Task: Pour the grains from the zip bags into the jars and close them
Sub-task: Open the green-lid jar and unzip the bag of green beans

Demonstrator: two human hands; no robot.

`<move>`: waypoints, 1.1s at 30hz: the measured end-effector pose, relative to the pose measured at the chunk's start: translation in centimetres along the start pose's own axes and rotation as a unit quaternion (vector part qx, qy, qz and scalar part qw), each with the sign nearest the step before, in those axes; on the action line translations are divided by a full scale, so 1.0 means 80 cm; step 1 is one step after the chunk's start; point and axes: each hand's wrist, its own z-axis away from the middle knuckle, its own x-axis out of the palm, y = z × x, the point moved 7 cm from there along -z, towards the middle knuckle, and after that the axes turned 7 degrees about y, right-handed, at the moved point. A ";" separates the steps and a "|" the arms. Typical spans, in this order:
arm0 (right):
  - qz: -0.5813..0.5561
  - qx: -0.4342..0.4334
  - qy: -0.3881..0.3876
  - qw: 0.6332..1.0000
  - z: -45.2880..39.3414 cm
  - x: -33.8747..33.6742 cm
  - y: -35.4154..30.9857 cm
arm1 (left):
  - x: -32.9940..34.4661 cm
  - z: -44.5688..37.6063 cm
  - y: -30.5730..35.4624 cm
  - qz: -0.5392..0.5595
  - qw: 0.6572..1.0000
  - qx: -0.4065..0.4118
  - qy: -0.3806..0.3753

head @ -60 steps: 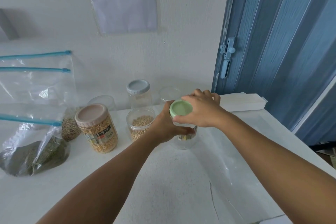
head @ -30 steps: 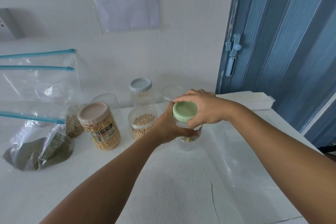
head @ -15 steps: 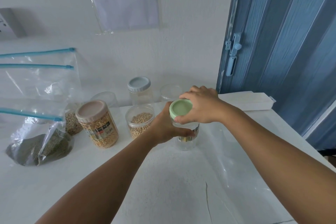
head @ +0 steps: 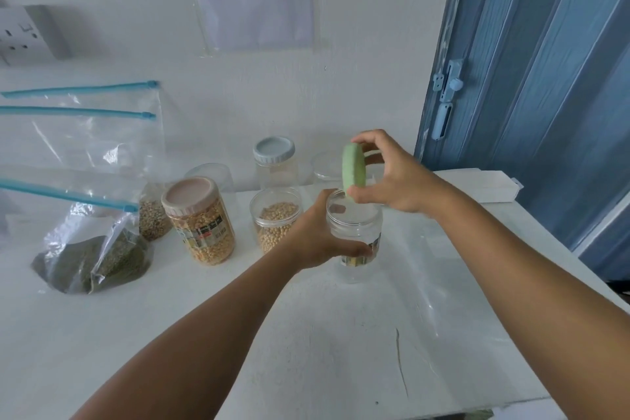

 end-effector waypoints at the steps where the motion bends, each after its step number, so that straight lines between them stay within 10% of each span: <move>1: -0.052 0.021 0.038 0.998 0.006 0.003 0.009 | -0.002 0.003 0.001 -0.004 1.000 0.002 0.002; 10: -0.239 0.238 0.295 0.894 0.077 0.055 0.090 | -0.042 0.055 -0.021 -0.010 0.999 0.037 -0.013; 19: 0.032 0.338 0.120 0.933 0.130 0.163 0.112 | -0.096 0.096 -0.052 -0.014 0.998 0.048 -0.036; 26: 0.039 0.188 0.137 0.972 0.111 0.163 0.048 | -0.114 0.106 -0.056 -0.015 0.998 0.049 -0.038; 33: 0.255 0.164 -0.052 0.951 0.104 0.181 0.091 | -0.121 0.112 -0.055 -0.033 0.999 0.034 -0.027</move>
